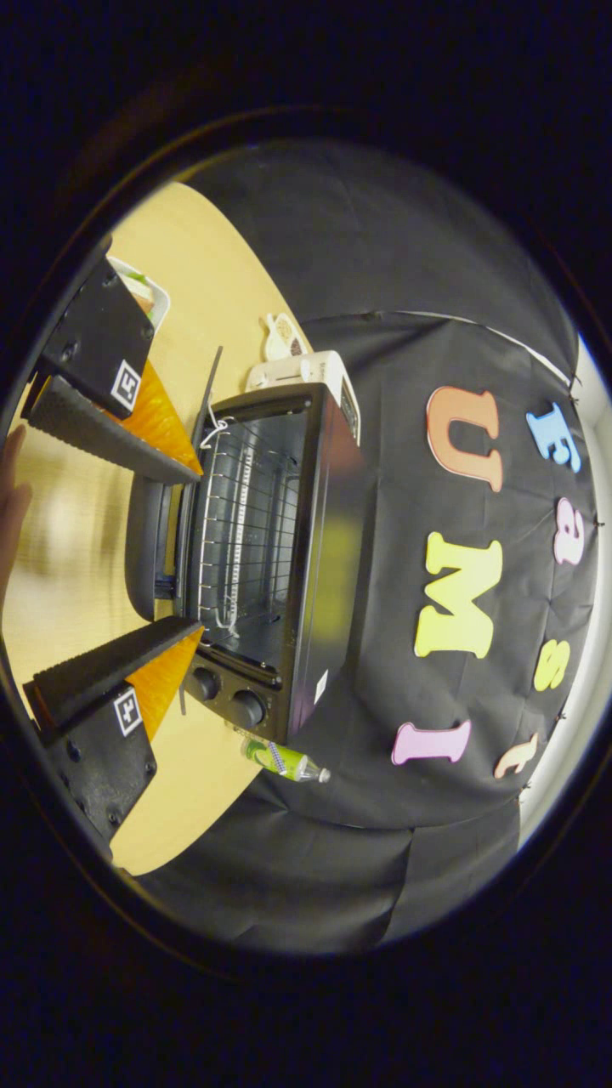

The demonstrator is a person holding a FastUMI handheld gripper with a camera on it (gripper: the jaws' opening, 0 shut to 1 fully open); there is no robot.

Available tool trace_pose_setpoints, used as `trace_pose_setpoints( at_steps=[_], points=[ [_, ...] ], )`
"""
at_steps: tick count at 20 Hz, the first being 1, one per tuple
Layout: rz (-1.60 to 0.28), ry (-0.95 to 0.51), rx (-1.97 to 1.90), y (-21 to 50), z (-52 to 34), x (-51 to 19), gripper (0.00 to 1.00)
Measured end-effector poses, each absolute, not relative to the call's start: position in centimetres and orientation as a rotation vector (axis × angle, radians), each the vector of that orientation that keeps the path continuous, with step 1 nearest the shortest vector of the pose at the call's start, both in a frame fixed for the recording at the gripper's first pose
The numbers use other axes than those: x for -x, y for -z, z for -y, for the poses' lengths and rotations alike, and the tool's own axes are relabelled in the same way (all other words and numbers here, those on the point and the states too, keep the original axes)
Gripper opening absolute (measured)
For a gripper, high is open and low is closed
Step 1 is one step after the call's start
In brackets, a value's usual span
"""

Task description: Open the toaster oven, put the food inside, and close the toaster oven door.

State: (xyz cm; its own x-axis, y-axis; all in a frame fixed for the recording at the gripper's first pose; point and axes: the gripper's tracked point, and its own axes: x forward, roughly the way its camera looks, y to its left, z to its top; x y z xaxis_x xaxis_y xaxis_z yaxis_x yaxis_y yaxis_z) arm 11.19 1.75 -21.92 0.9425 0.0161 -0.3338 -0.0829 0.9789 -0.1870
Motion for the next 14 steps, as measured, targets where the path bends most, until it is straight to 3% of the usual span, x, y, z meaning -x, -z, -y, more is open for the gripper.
trace_pose_setpoints(
  at_steps=[14],
  points=[
    [-0.471, -0.077, 0.230, 28.6, -0.7, -8.1, 1.00]
  ],
)
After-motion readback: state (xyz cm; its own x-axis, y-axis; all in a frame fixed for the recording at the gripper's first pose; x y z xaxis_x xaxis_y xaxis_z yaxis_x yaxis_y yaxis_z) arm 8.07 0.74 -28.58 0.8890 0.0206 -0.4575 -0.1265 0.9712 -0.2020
